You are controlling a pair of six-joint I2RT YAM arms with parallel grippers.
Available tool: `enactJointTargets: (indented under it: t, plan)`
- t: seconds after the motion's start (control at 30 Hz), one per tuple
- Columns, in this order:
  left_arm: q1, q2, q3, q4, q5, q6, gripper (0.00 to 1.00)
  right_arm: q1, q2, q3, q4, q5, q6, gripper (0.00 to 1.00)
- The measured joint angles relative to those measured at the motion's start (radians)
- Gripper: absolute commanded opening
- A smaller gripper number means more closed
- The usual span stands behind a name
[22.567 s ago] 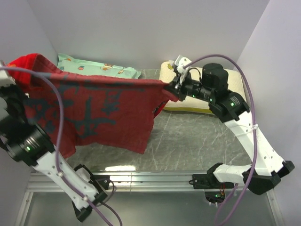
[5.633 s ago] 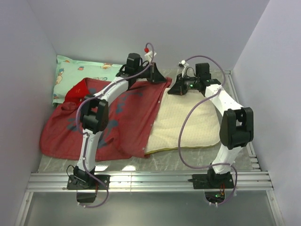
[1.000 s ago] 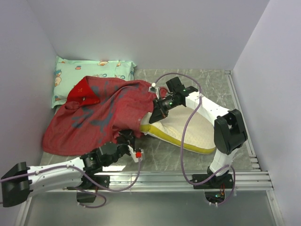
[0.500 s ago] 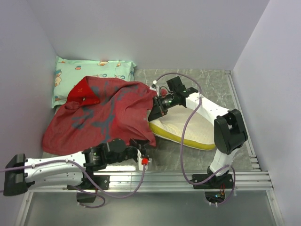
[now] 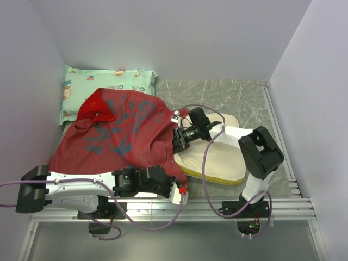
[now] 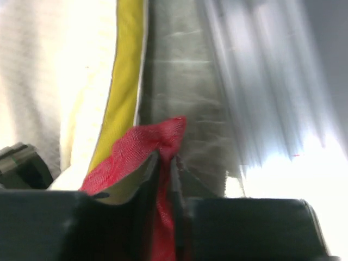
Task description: Put the pillow into the pillowcase
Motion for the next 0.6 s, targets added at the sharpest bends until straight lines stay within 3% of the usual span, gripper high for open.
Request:
enactJointTargets:
  t: [0.03, 0.07, 0.1, 0.13, 0.27, 0.3, 0.4, 0.5, 0.6]
  plan:
    - [-0.002, -0.006, 0.000, -0.024, 0.005, -0.024, 0.39, 0.000, 0.001, -0.014, -0.006, -0.002, -0.010, 0.45]
    - [-0.002, -0.017, 0.004, -0.048, 0.022, -0.059, 0.44, -0.003, 0.000, -0.020, -0.023, -0.002, -0.024, 0.56]
    - [-0.005, -0.032, 0.022, -0.090, 0.037, -0.101, 0.52, -0.011, -0.007, -0.021, -0.043, 0.000, -0.043, 0.74]
    - [-0.003, -0.048, 0.060, -0.151, 0.052, -0.148, 0.55, -0.022, -0.021, -0.021, -0.067, 0.003, -0.057, 0.78]
    - [0.069, -0.111, 0.255, -0.286, 0.099, -0.318, 0.62, -0.136, -0.161, 0.027, -0.244, 0.037, -0.184, 0.80]
    - [0.113, -0.126, 0.300, -0.308, 0.107, -0.354, 0.66, -0.170, -0.193, 0.056, -0.285, 0.051, -0.216, 0.80]
    - [0.296, -0.124, 0.395, -0.344, 0.117, -0.450, 0.64, -0.263, -0.285, 0.141, -0.378, 0.112, -0.311, 0.83]
    - [0.442, -0.018, 0.472, -0.373, 0.089, -0.548, 0.61, -0.324, -0.328, 0.181, -0.438, 0.217, -0.394, 0.83]
    - [0.481, 0.179, 0.561, -0.401, 0.040, -0.626, 0.59, -0.328, -0.298, 0.187, -0.484, 0.297, -0.441, 0.83]
